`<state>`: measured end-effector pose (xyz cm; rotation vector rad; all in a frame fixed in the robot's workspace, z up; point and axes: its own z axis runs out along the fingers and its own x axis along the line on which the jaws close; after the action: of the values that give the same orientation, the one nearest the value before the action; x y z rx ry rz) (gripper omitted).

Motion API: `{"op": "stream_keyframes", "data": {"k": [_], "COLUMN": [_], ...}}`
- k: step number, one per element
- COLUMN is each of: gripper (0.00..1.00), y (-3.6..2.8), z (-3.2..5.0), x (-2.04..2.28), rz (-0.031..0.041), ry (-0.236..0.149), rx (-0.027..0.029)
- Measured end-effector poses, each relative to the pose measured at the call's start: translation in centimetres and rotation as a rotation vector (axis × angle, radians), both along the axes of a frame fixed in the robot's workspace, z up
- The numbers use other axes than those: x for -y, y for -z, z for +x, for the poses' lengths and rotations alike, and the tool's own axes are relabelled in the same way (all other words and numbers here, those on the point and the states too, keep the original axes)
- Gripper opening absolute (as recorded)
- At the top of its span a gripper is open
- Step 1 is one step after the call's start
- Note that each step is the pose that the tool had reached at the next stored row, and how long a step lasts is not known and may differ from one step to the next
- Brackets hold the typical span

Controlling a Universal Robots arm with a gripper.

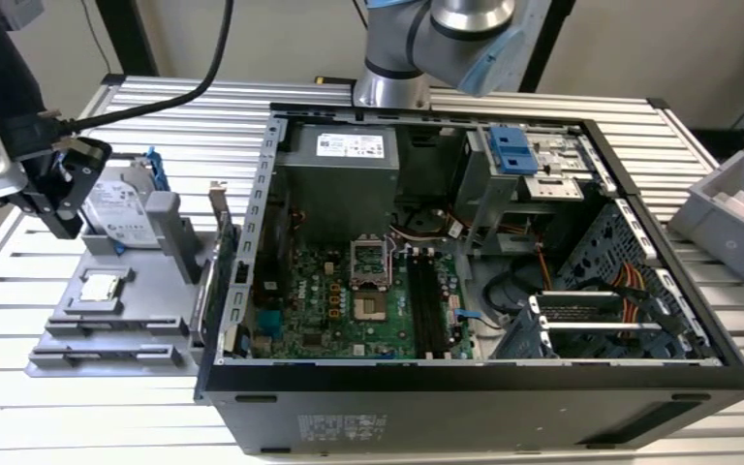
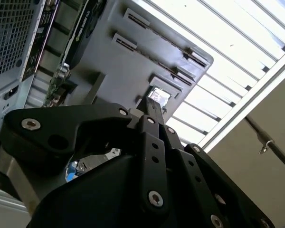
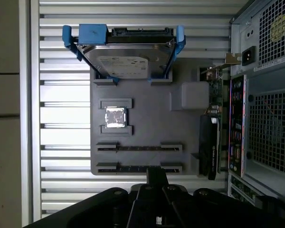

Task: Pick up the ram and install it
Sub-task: 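Pick up the ram and move it above insertion slot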

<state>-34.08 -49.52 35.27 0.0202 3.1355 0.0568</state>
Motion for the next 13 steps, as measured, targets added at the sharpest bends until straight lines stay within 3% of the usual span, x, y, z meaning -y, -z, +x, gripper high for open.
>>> {"op": "stream_keyframes", "data": {"k": [13], "gripper": [0.0], "y": [0.0], "z": [0.0], "x": [0.0], "rz": [-0.0001], "ry": [-0.035], "rx": [0.0]}}
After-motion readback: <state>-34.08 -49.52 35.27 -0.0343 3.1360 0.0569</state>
